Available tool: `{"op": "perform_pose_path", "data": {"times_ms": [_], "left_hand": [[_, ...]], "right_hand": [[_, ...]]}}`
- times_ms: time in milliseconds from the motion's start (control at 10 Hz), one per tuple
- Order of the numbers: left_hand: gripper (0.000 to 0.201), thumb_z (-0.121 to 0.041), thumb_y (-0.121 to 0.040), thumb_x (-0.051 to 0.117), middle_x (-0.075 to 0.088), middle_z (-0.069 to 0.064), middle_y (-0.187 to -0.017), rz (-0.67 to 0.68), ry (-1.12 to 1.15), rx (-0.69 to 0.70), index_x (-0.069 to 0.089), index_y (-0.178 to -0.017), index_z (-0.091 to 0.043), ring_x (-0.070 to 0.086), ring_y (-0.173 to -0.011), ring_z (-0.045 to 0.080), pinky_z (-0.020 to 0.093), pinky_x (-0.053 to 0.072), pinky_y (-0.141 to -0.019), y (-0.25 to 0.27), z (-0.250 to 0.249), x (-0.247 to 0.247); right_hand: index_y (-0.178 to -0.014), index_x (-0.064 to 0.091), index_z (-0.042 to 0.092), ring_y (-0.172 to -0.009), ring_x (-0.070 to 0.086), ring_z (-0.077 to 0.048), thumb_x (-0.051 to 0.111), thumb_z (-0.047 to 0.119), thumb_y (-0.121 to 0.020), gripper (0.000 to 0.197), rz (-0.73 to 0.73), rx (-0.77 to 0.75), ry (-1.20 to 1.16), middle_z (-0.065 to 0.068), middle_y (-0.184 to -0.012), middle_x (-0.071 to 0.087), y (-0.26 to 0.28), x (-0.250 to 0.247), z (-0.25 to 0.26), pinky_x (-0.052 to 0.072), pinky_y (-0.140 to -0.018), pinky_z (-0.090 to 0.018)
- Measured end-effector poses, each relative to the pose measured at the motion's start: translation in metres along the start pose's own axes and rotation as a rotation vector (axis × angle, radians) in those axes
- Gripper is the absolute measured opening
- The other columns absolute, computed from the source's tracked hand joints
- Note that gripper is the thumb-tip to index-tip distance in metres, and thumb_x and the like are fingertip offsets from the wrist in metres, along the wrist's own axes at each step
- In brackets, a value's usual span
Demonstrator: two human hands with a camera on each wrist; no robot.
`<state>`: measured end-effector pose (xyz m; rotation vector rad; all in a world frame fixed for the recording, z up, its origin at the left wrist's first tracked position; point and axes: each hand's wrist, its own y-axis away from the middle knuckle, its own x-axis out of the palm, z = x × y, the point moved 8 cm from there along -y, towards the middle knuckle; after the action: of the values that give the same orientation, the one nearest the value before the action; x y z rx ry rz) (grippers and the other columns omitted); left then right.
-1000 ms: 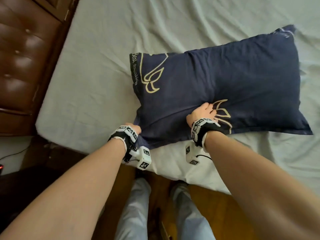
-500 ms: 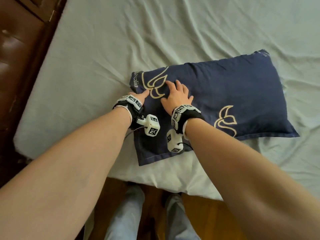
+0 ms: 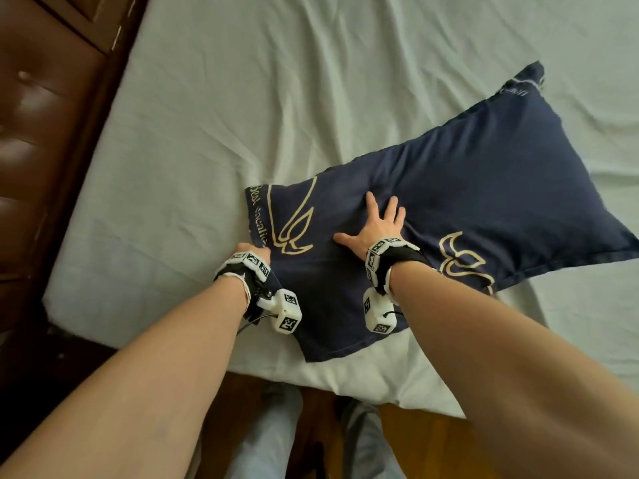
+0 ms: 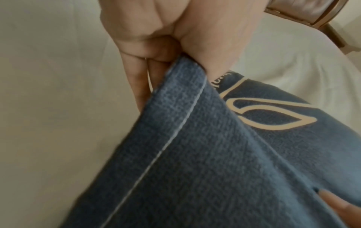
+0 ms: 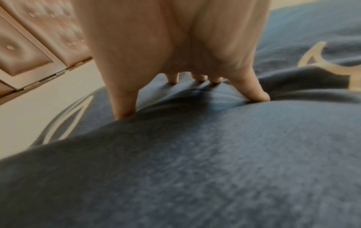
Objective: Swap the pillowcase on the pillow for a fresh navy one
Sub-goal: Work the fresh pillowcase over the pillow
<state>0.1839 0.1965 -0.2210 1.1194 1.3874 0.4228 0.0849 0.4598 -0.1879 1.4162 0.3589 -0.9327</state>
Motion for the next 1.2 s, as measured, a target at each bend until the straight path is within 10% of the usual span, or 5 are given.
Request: {"op": "perform_pose_path", "data": {"times_ms": [400, 600, 800, 900, 1200], "left_hand": [[0.044, -0.03, -0.099, 0.048, 0.058, 0.022, -0.129, -0.023, 0.012, -0.041, 0.057, -0.126, 0.003, 0.055, -0.12, 0.035, 0.036, 0.044, -0.095, -0.007, 0.045, 0.022], [0.041, -0.012, -0.102, 0.036, 0.046, 0.027, -0.141, 0.068, 0.233, -0.029, 0.045, -0.136, 0.009, 0.046, -0.129, 0.038, 0.037, 0.039, -0.102, 0.034, 0.02, 0.042], [0.087, -0.077, -0.05, 0.075, 0.067, -0.002, -0.12, 0.131, 0.627, -0.001, 0.067, -0.117, -0.022, 0.062, -0.113, 0.022, 0.04, 0.043, -0.104, 0.039, 0.011, 0.083], [0.09, -0.076, -0.047, 0.077, 0.066, -0.002, -0.109, 0.108, 0.383, 0.025, 0.063, -0.114, -0.018, 0.062, -0.102, 0.024, 0.036, 0.045, -0.1, 0.065, 0.007, 0.091], [0.058, -0.047, -0.084, 0.064, 0.066, 0.012, -0.112, 0.013, 0.317, 0.196, 0.062, -0.116, 0.001, 0.061, -0.105, 0.03, 0.04, 0.047, -0.098, 0.096, -0.005, 0.116]], "right_hand": [[-0.149, -0.011, 0.051, -0.15, -0.013, -0.024, 0.068, 0.074, -0.065, 0.118, 0.027, -0.09, 0.006, 0.006, -0.162, -0.019, -0.003, 0.032, -0.013, 0.019, -0.113, -0.066], [-0.147, 0.033, 0.034, -0.146, 0.022, -0.022, 0.071, 0.05, -0.081, 0.078, -0.191, -0.182, -0.149, 0.002, -0.158, 0.022, 0.03, -0.014, -0.04, 0.031, -0.112, -0.057], [-0.106, 0.058, 0.031, -0.106, 0.062, -0.022, 0.062, 0.057, -0.082, 0.035, -0.115, -0.182, -0.141, 0.008, -0.105, 0.067, 0.069, 0.016, -0.103, 0.051, -0.085, -0.036], [-0.107, 0.056, 0.034, -0.102, 0.064, -0.023, 0.049, 0.09, -0.062, 0.072, 0.039, -0.166, -0.043, 0.01, -0.106, 0.067, 0.082, 0.038, -0.11, 0.048, -0.086, -0.037], [-0.099, 0.059, 0.022, -0.095, 0.064, -0.035, 0.059, 0.039, -0.089, 0.02, -0.156, -0.25, -0.12, -0.005, -0.097, 0.071, 0.096, 0.013, -0.125, 0.05, -0.078, -0.038]]}}
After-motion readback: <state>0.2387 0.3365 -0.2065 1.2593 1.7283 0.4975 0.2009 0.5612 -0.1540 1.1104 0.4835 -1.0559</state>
